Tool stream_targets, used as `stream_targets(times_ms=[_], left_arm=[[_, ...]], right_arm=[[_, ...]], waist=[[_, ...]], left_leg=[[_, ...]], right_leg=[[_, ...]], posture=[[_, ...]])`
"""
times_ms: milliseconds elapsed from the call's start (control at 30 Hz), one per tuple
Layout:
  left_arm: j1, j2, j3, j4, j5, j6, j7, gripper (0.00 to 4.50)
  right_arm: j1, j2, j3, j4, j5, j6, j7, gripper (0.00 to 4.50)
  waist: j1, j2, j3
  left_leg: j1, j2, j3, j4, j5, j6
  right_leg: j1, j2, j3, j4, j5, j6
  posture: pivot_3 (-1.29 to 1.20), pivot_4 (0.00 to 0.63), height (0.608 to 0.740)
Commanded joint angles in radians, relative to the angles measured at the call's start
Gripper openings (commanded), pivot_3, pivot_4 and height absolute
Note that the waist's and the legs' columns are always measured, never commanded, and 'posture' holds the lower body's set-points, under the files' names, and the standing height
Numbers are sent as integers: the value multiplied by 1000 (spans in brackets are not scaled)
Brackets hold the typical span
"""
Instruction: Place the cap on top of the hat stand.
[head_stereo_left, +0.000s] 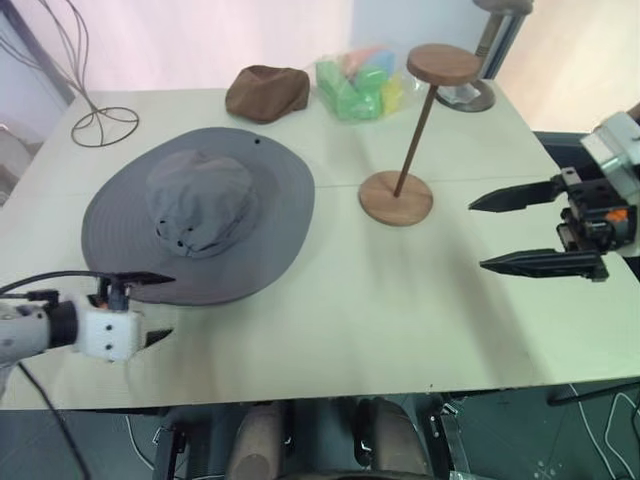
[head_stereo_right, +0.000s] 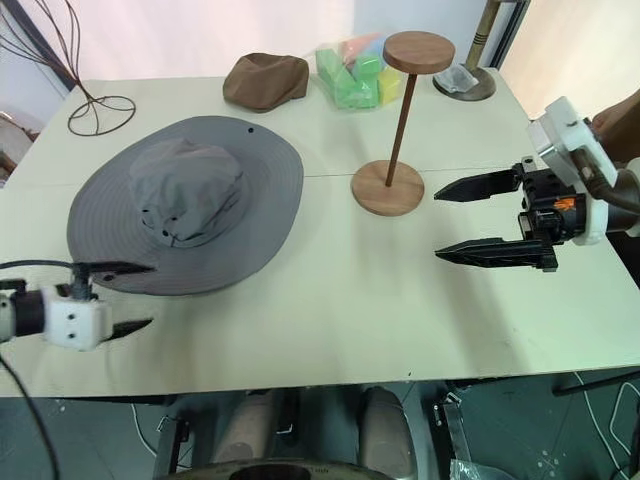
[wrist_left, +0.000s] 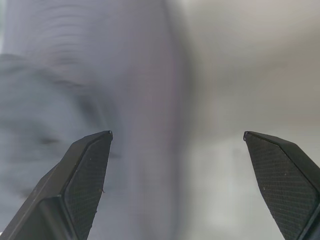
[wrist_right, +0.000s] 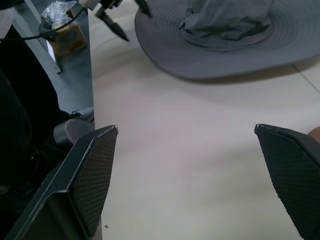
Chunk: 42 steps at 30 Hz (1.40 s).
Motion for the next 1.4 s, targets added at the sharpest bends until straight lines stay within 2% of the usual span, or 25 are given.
stream_targets(times_ms=[33,167,400,500,633,733,933,1100,1233,1400], left_arm=[[-45,-33,-39,38,117,-37,163,4425],[-98,-93,-94,91,233,-40,343,4425],[-171,-106,-193,200,332,-26,511,4425],[-194,-106,-226,236,306,-20,517,3542],[-241,-102,-244,273,254,21,501,1664],[-296,-102,-244,281,169,80,450,94],[-465,-176,-223,229,-64,430,312,38],[-770,-226,-249,292,-136,588,254,38],[-1012,-270,-279,400,-141,579,235,38],[-1383,-379,-362,631,-77,331,264,38]], right_arm=[[-29,-15,-33,-17,31,-1,-16,4500],[-37,-14,-37,-22,40,-5,-29,4500],[-87,-18,-44,11,58,6,-57,4500],[-86,-18,-50,12,55,3,-75,4500],[-79,-17,-71,9,62,14,-109,4500],[-61,-25,-109,-2,93,48,-117,4500],[-17,4,-166,-30,63,12,-215,4500],[28,18,-253,-46,55,-5,-301,4500],[44,7,-315,-29,46,-3,-352,4500],[97,-22,-430,-19,35,18,-371,4500]], waist=[[0,0,0],[1,0,0],[1,0,0],[2,0,0],[2,0,0],[3,0,0],[3,0,0],[7,-4,2],[7,-6,2],[7,-11,5]], left_leg=[[0,0,0,0,0,0],[0,1,1,0,0,0],[0,3,1,0,0,0],[0,4,1,1,0,0],[0,4,1,1,0,0],[0,4,1,1,0,0],[0,3,1,2,0,0],[0,2,0,3,1,0],[0,1,0,4,1,0],[0,0,0,5,1,0]], right_leg=[[0,0,0,0,0,1],[0,4,1,0,2,2],[-1,6,1,1,3,1],[-1,5,1,0,3,1],[-1,5,1,1,3,1],[-1,5,1,1,3,0],[0,6,1,1,3,1],[1,7,1,1,5,3],[3,7,1,1,5,4],[4,7,0,0,5,5]], posture=[[0,150,740],[0,150,740],[0,150,740],[0,150,740],[0,150,740],[0,150,740],[0,150,740],[0,150,740],[0,150,740],[0,150,740]])
